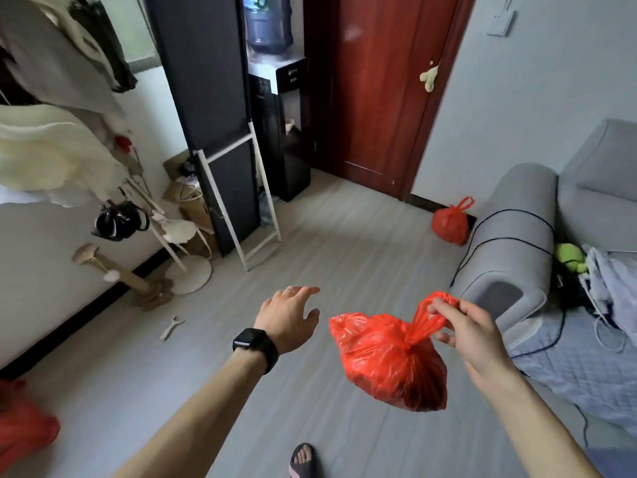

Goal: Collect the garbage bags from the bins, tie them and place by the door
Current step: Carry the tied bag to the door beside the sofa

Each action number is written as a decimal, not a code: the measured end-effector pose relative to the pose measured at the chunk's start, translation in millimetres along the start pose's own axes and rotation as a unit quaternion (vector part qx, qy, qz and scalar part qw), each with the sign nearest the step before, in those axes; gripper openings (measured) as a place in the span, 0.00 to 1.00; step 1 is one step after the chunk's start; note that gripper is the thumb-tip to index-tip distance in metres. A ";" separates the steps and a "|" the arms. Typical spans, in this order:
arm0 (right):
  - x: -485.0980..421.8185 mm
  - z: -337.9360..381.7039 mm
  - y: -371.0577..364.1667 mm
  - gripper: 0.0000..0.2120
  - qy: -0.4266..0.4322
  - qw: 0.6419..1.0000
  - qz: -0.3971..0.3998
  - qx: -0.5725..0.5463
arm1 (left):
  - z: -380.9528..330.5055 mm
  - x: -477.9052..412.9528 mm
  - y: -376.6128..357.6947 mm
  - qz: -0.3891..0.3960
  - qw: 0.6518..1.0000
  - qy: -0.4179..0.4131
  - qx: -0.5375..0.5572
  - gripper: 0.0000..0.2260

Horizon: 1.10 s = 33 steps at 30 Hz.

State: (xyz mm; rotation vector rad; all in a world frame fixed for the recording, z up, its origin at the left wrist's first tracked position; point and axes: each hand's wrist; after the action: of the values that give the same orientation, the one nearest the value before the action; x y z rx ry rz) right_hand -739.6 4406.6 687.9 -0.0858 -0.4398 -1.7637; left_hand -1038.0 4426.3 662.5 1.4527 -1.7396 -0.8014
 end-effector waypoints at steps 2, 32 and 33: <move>-40.3 12.6 -7.3 0.05 -0.007 1.000 -0.013 -0.012 | -4.4 -53.9 7.8 0.015 1.000 -0.011 -0.009 0.21; -765.9 132.8 84.3 0.05 -0.156 0.984 -0.086 -0.021 | -178.3 -831.4 -51.0 0.158 0.987 -0.012 -0.039 0.22; -797.9 133.8 85.1 0.05 -0.168 0.981 -0.096 -0.020 | -181.3 -866.0 -53.9 0.165 0.985 -0.015 -0.039 0.22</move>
State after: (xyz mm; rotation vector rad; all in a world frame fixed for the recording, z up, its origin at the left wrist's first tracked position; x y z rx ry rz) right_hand -487.8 5175.2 600.2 -0.3853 -0.6750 -1.9543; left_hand -766.8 5267.8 599.2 1.0678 -1.8845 -0.7067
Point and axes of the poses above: each hand's wrist, its own x-axis away from the middle knuckle, its own y-axis out of the back of the hand, z = x × y, and after that the axes turned 11 degrees about x, right-handed
